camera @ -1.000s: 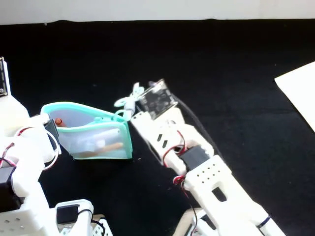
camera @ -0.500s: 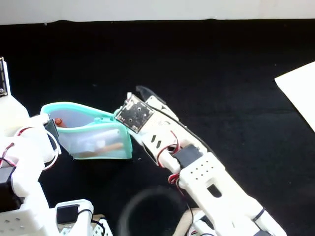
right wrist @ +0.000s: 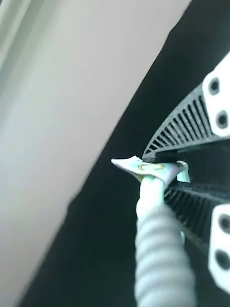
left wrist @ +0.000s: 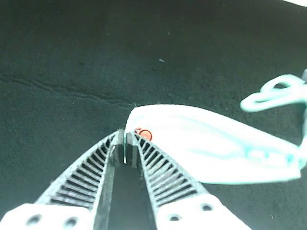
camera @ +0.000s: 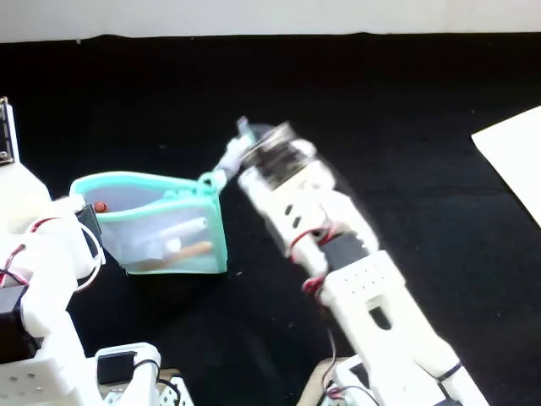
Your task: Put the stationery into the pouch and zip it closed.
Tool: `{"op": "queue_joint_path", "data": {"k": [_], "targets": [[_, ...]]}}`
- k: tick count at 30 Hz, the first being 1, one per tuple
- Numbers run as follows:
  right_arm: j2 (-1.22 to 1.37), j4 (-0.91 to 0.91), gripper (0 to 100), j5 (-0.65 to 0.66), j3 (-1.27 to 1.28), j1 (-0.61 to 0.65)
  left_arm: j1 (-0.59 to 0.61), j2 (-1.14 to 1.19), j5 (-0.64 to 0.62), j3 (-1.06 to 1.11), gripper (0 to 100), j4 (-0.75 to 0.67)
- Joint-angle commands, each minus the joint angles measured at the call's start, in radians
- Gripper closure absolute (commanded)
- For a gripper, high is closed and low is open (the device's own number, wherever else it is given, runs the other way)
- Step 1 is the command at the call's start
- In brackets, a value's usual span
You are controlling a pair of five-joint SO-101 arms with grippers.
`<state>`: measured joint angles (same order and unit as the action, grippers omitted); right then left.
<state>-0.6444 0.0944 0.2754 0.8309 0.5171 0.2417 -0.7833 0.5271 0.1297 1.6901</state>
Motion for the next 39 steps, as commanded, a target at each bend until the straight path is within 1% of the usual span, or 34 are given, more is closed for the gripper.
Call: {"op": "queue_joint_path", "data": {"k": [1,3,5,17,22,29,33,35,39], "targets": [[-0.013,-0.016,99.2,-0.222,-0.099,-0.166,-0.024,0.008,-0.008,0.064,99,0.035],[-0.015,0.022,99.2,-0.321,-0.127,-0.216,-0.024,0.008,-0.008,0.064,99,0.035],[-0.015,0.093,99.2,-0.374,-0.166,-0.237,-0.024,0.008,-0.008,0.064,99,0.035],[-0.016,0.463,99.2,-0.387,-0.481,-0.237,-0.028,0.008,-0.008,0.056,99,0.034],[-0.016,0.648,99.2,-0.387,-0.654,-0.232,-0.136,0.008,-0.009,0.059,99,0.035],[-0.013,0.915,99.2,-0.379,-0.924,-0.15,-0.245,0.007,-0.009,0.053,99,0.031],[-0.007,1.053,99.2,-0.377,-1.064,-0.111,-0.303,0.008,-0.009,0.039,99,-0.041],[-0.007,1.102,99.2,-0.377,-1.116,-0.11,-0.328,0.008,-0.009,0.024,99,-0.066],[-0.015,1.158,99.2,-0.377,-1.165,-0.111,-0.369,0.012,-0.006,0.007,99,-0.063]]}}
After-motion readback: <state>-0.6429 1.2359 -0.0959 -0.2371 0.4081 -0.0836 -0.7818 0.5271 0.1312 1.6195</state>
